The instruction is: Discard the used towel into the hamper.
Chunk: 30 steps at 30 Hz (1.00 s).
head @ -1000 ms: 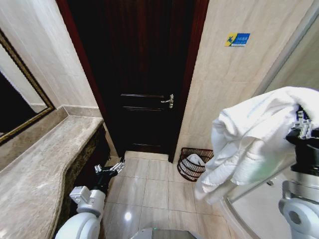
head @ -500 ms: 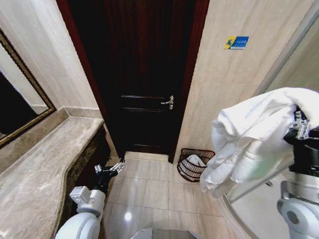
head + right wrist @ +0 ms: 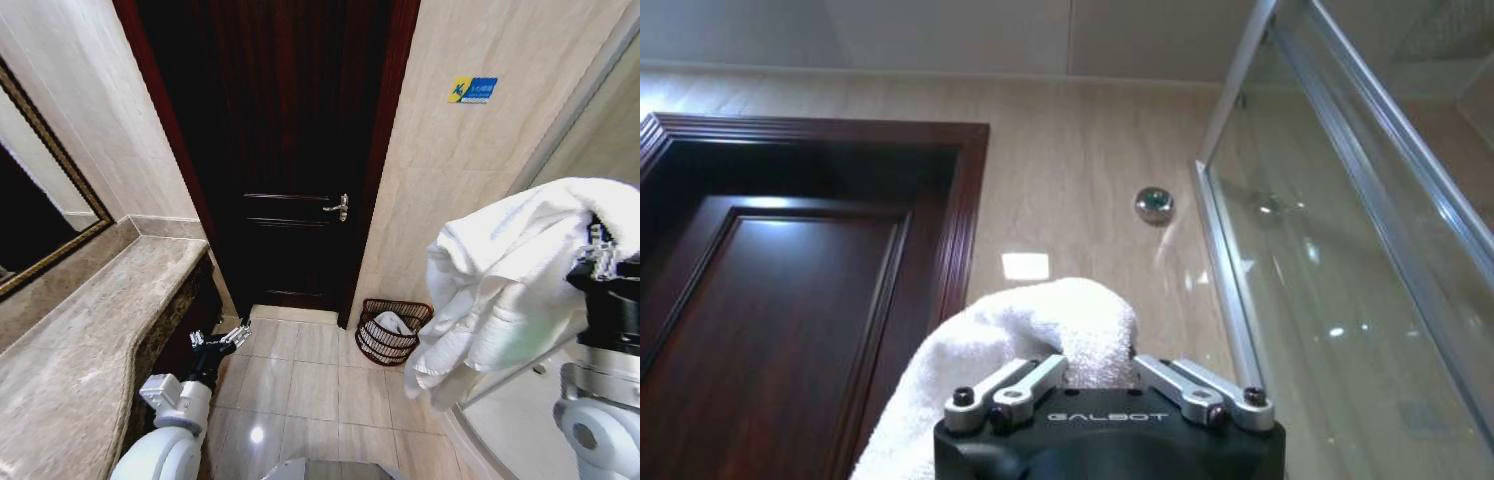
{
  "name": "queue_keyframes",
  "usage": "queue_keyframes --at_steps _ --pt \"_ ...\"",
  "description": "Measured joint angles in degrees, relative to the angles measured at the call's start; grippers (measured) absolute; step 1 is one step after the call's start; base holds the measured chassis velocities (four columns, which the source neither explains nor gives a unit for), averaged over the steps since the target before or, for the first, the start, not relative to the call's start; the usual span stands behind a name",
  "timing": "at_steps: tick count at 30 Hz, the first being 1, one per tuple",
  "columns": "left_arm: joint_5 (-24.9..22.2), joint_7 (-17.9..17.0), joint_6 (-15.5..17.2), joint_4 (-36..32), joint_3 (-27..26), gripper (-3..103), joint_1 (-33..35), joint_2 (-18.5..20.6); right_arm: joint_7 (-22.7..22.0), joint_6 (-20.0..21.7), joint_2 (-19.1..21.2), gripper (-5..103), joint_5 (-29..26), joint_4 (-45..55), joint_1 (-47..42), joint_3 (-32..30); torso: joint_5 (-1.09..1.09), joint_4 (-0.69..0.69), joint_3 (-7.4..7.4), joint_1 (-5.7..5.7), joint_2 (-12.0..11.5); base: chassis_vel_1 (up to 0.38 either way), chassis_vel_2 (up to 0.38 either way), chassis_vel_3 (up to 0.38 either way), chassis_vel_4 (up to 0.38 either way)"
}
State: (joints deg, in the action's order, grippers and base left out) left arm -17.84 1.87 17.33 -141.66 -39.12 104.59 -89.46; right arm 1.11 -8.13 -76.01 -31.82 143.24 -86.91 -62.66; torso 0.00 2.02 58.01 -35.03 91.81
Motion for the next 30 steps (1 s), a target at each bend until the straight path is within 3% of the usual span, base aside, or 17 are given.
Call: queue_keyframes --at_steps 10,28,30 --pt "0.0 0.0 0.0 0.0 0.0 97 0.0 0.0 0.6 -0.6 -0.2 7 0.6 0.0 -0.2 0.0 0.0 0.0 -0.08 0.07 -0.2 -0.089 0.082 0.086 -0.092" --pt "0.0 0.0 0.0 0.0 0.0 97 0.0 0.0 -0.6 -2.1 0.1 7 1.3 0.0 0.0 0.2 -0.04 0.0 -0.17 0.12 -0.3 -0.247 0.247 0.248 -0.249" --pt "0.0 0.0 0.0 0.0 0.0 97 0.0 0.0 -1.1 -2.3 0.1 7 1.5 0.0 0.1 0.3 0.03 0.03 -0.16 0.08 -0.4 -0.26 0.229 0.189 -0.204"
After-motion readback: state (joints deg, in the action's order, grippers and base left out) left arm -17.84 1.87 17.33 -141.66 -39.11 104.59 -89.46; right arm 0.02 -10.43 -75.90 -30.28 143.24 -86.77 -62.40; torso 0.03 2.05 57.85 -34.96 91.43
